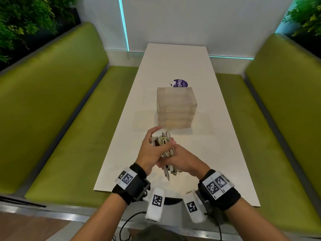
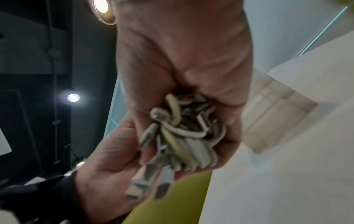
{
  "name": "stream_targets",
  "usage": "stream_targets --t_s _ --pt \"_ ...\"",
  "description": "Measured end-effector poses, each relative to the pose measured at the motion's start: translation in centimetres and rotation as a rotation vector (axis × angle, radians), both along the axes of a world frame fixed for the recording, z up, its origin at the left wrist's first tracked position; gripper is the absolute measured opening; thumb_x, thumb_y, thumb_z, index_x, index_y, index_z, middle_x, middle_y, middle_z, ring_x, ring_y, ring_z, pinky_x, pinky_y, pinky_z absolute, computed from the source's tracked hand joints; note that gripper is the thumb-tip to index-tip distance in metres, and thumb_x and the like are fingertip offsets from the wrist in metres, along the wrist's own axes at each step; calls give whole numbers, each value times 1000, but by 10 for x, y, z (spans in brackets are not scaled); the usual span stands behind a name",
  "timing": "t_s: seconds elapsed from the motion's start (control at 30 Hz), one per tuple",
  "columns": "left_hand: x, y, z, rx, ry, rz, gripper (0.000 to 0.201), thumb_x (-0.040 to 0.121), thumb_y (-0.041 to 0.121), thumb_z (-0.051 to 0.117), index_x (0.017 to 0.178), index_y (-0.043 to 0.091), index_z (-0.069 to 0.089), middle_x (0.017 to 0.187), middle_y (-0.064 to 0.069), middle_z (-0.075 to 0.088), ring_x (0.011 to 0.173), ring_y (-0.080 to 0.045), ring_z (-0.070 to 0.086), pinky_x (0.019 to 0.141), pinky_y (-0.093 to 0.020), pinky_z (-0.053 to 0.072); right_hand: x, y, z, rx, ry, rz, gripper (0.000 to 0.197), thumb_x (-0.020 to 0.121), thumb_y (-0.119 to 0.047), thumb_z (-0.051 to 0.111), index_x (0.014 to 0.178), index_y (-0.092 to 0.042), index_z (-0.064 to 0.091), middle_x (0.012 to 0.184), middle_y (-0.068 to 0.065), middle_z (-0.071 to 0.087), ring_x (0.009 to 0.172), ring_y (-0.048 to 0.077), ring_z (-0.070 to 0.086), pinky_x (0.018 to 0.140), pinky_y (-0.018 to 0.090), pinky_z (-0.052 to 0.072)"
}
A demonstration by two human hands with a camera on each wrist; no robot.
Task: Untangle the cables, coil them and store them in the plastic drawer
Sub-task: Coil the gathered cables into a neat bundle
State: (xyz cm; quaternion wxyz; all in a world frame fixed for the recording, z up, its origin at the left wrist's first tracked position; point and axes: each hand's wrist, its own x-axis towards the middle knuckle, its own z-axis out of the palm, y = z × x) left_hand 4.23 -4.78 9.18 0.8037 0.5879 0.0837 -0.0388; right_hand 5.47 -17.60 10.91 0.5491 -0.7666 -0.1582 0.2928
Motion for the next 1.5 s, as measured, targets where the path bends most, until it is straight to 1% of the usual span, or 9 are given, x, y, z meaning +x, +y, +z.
stream_targets --t_s 0.2,0.43,0.6,0.67,0.8,0.93,1.07,1.2,1.5 --pt "7 8 2 -12 -55 3 42 62 1 76 100 15 62 78 -11 66 83 -37 62 82 -52 52 2 -13 -3 123 91 190 25 98 -22 49 122 -15 53 118 20 63 106 27 62 95 40 47" --pt "15 10 -3 65 -54 28 36 64 -9 73 87 13 56 71 -5 64 86 -32 63 77 -40 55 7 3 -18 142 30 141 12 98 -17 48 100 -21 59 82 -8 67 76 6 61 70 21 49" --pt "25 21 -14 183 -53 130 36 66 -12 72 83 13 52 72 -7 61 69 -22 58 63 -31 52 46 3 -7 -485 -150 465 45 90 -44 57 119 -10 58 121 10 58 108 21 55 97 35 46" --pt "31 33 -19 228 -32 197 37 65 -11 73 83 14 52 75 -11 60 68 -24 59 64 -34 51 76 -1 6 -689 -232 358 65 82 -56 60 129 -12 53 135 7 51 119 24 51 102 40 41" --pt "43 53 -18 290 -5 245 31 71 -7 74 86 10 52 68 -11 60 57 -24 58 62 -36 51 136 10 16 -496 -500 -135 67 85 -49 62 141 -21 39 145 12 41 121 30 52 102 42 42" --pt "54 57 -10 327 -20 243 29 72 -2 76 86 9 53 68 -12 60 55 -23 58 59 -33 50 165 32 -5 -716 -504 -23 70 91 -50 52 149 -31 19 160 6 11 133 30 42 106 44 35" --pt "63 66 -5 326 -13 258 29 71 3 78 87 8 54 69 -11 60 56 -23 59 59 -32 50 149 31 -17 -637 -625 -172 53 81 -52 64 122 -21 50 136 2 46 103 28 59 83 38 46" --pt "67 71 -7 333 -10 274 32 66 10 81 80 14 54 72 -13 59 58 -24 59 61 -34 48 117 -3 -24 -532 -702 -139 28 80 -32 70 96 -16 53 114 -2 55 89 24 58 73 34 45" --pt "54 61 -17 302 108 137 32 66 10 83 81 14 55 75 -9 63 68 -25 59 71 -40 49 69 -78 -36 -194 -534 -78 44 86 -6 65 128 -19 57 92 -10 58 90 14 59 82 18 52"
